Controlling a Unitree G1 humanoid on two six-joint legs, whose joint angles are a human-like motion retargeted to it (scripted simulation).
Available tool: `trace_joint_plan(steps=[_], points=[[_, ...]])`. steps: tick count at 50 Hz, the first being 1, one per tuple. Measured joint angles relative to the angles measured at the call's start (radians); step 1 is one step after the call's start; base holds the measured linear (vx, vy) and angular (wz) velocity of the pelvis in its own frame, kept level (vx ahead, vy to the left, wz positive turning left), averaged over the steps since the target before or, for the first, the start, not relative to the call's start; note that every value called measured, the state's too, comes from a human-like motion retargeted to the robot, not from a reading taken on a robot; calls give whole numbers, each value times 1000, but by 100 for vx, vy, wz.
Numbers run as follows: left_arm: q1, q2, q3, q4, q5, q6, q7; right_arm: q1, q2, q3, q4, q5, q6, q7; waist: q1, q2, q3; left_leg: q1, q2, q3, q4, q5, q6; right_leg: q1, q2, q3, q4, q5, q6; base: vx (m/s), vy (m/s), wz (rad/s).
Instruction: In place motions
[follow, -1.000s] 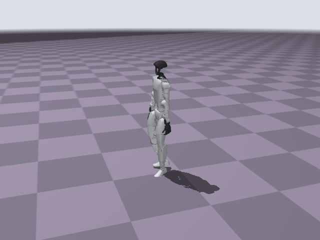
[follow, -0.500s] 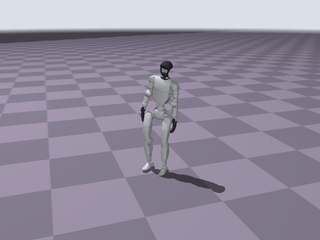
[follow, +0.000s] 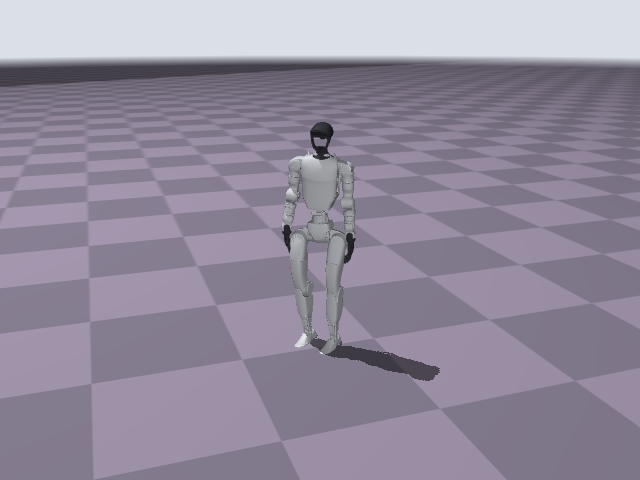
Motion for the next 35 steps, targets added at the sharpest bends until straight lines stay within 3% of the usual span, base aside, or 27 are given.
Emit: trace_joint_plan(steps=[12, 26, 28, 33, 35], points=[[4, -14, -39, -11, 22, 21, -27, 13, -22, -26, 52, -17, 13, -3, -1, 16, -15, 11, -7, -7, 3, -51, 33, 11, 5, 20, -28, 48, -14, -13, -2, -6], [-8, -24, -106, -13, 75, 47, -65, 31, -33, -79, 94, -5, 16, 17, -29, 22, -6, 5, -11, -7, 42, -116, 3, 21, 6, 30, -45, 88, -29, -14, -5, 8], [-12, -30, -121, -19, 73, 47, -63, 34, -36, -88, 99, -14, 17, 21, -22, 17, -6, -4, -7, 38, 63, -146, 15, 19, -5, 30, -48, 93, -29, -8, -1, 11], [-2, -33, -161, -42, 110, 42, -55, 38, -48, -94, 107, -31, 23, 21, -14, 1, -17, 0, 86, 381, 103, -193, 60, 9, -36, 43, -50, 104, -27, -2, 0, 3], [1, -27, -172, -45, 136, 39, -52, 36, -50, -95, 106, -31, 26, 16, -32, 0, -22, 2, 97, 397, 120, -192, 66, 8, -44, 36, -51, 109, -29, 0, 6, 28]])
